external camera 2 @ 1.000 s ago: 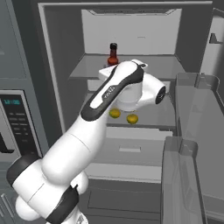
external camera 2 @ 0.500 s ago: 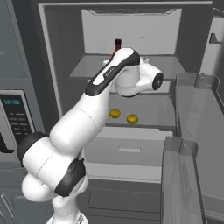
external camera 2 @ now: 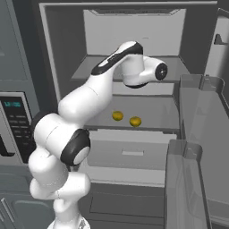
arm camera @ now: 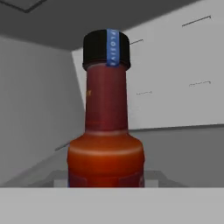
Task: Place the condiment bottle and mustard from the counter to the top shelf of the fridge. If the existing items in the fridge are on the top shelf, move them to other shelves.
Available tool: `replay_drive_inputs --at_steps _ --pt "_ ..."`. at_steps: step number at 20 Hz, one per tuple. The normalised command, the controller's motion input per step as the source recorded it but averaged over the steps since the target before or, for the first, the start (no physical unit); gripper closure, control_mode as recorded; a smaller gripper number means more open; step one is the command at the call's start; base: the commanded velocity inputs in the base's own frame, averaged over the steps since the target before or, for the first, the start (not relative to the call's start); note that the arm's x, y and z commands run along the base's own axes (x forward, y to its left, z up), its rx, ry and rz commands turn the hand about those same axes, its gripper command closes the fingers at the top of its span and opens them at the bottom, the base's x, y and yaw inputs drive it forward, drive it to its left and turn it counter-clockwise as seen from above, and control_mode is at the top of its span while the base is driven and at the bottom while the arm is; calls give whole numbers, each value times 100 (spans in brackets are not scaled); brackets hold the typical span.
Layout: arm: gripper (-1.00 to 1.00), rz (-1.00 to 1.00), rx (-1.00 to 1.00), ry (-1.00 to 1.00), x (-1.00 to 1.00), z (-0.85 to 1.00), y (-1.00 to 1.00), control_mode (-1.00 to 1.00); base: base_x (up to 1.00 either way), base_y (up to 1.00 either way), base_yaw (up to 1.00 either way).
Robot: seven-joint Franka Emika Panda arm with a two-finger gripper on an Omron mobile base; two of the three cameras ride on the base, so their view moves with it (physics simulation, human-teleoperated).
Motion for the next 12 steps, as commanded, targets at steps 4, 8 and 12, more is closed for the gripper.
replay_drive_inputs --at_steps 4,8,12 --pt "100 -14 0 6 42 -50 -26 -100 0 0 0" --pt "100 -7 0 -2 30 -38 3 -100 0 0 0" --pt "100 -1 -8 -14 15 -43 32 -100 0 0 0"
